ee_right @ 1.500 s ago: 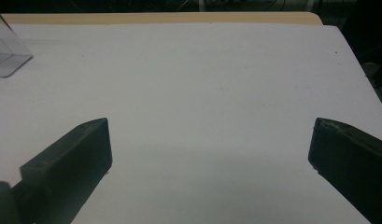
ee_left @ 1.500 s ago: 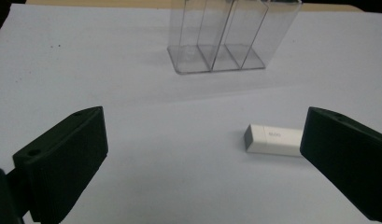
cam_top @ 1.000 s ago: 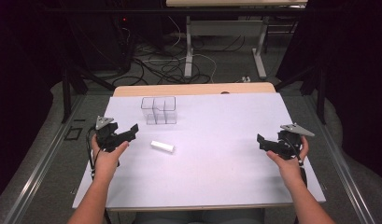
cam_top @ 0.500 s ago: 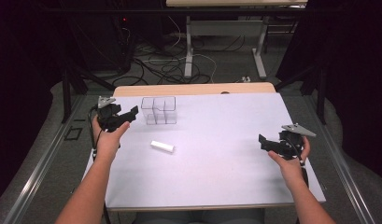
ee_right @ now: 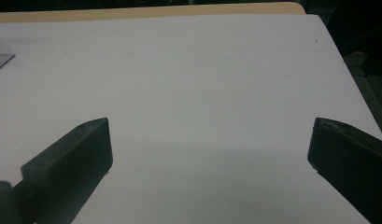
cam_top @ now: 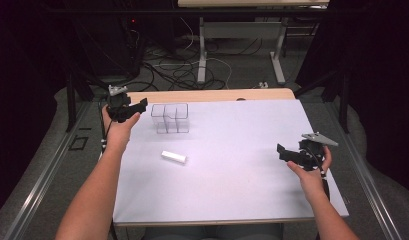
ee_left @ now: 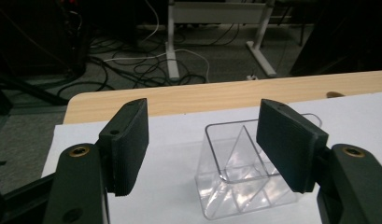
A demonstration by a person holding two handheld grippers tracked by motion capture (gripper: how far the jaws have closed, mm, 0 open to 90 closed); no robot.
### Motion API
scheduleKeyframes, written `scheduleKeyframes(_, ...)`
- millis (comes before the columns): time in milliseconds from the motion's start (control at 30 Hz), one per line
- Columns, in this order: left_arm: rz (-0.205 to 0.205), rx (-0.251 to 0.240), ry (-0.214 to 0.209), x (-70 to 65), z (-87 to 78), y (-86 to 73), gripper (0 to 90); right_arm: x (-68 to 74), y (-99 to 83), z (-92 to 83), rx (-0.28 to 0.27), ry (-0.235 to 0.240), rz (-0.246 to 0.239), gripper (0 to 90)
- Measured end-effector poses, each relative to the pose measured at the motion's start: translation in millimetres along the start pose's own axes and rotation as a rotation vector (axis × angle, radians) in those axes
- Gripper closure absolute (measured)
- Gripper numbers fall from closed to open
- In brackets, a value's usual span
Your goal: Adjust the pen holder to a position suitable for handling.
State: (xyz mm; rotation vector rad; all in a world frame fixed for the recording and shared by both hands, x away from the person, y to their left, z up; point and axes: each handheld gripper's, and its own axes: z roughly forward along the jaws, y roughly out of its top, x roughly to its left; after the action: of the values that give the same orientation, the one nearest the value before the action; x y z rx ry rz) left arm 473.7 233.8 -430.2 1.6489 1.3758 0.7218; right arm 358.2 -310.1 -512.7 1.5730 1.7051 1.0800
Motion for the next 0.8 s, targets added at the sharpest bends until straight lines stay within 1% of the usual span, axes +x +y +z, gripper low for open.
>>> scheduleKeyframes(33, -0.003, 0.009, 0.004, 0.4, 4.9, 2.3, 35.5, 0.0, -0.1, 0.3, 0.001, 0.001, 0.0, 0.0)
scheduleKeyframes(67, -0.003, 0.009, 0.004, 0.4, 4.9, 2.3, 36.2, 0.8, -0.2, 0.4, 0.004, 0.002, 0.01, 0.0)
scheduleKeyframes(133, -0.006, 0.023, 0.004, 0.6, 9.4, 3.7, 38.9, 0.2, -0.6, 1.1, 0.006, 0.002, 0.01, 0.0)
scheduleKeyframes(200, -0.011, 0.035, 0.001, 1.1, 13.6, 4.4, 39.8, -1.0, -0.7, 1.2, 0.009, 0.002, 0.002, 0.0)
scheduleKeyframes(233, -0.01, 0.04, 0.005, 1.0, 15.3, 4.7, 41.4, -0.9, -1.0, 1.5, 0.01, 0.0, 0.009, 0.0)
scheduleKeyframes(267, -0.013, 0.039, 0.006, 1.1, 17.2, 4.7, 45.1, -2.1, -1.0, 2.0, 0.005, 0.0, 0.007, 0.1)
scheduleKeyframes(300, -0.018, 0.04, 0.005, 1.4, 19.0, 4.8, 45.9, -2.6, -0.9, 1.7, 0.007, 0.003, 0.008, 0.1)
scheduleKeyframes(333, -0.026, 0.043, 0.004, 1.5, 20.9, 4.6, 46.9, -1.8, -1.0, 1.6, 0.01, 0.002, 0.022, 0.2)
scheduleKeyframes(400, -0.044, 0.048, -0.019, 2.2, 25.2, 3.7, 49.7, -2.8, -1.0, 2.0, 0.009, 0.002, 0.016, 0.3)
scheduleKeyframes(433, -0.045, 0.054, -0.018, 2.0, 27.2, 3.2, 50.5, -2.2, -1.2, 2.3, 0.011, 0.003, 0.023, 0.3)
scheduleKeyframes(500, -0.053, 0.077, -0.024, 1.7, 31.0, 2.0, 53.0, -2.9, -1.5, 2.9, 0.011, 0.003, 0.016, 0.4)
scheduleKeyframes(600, -0.064, 0.094, -0.028, 0.9, 36.3, -0.4, 58.2, -2.7, -1.5, 3.3, 0.015, 0.005, 0.02, 0.6)
scheduleKeyframes(667, -0.075, 0.106, -0.041, 0.5, 39.8, -1.9, 61.0, -3.4, -1.4, 3.6, 0.014, 0.006, 0.015, 0.8)
scheduleKeyframes(733, -0.063, 0.14, -0.039, -0.3, 44.5, -4.2, 64.5, -3.1, -1.6, 3.7, 0.018, 0.006, 0.022, 0.9)
scheduleKeyframes(767, -0.058, 0.147, -0.029, -0.5, 46.4, -5.4, 65.3, -3.2, -1.8, 3.9, 0.019, 0.007, 0.022, 0.9)
scheduleKeyframes(800, -0.058, 0.147, -0.029, -0.5, 46.4, -5.4, 66.3, -3.0, -1.9, 4.2, 0.02, 0.008, 0.025, 0.9)
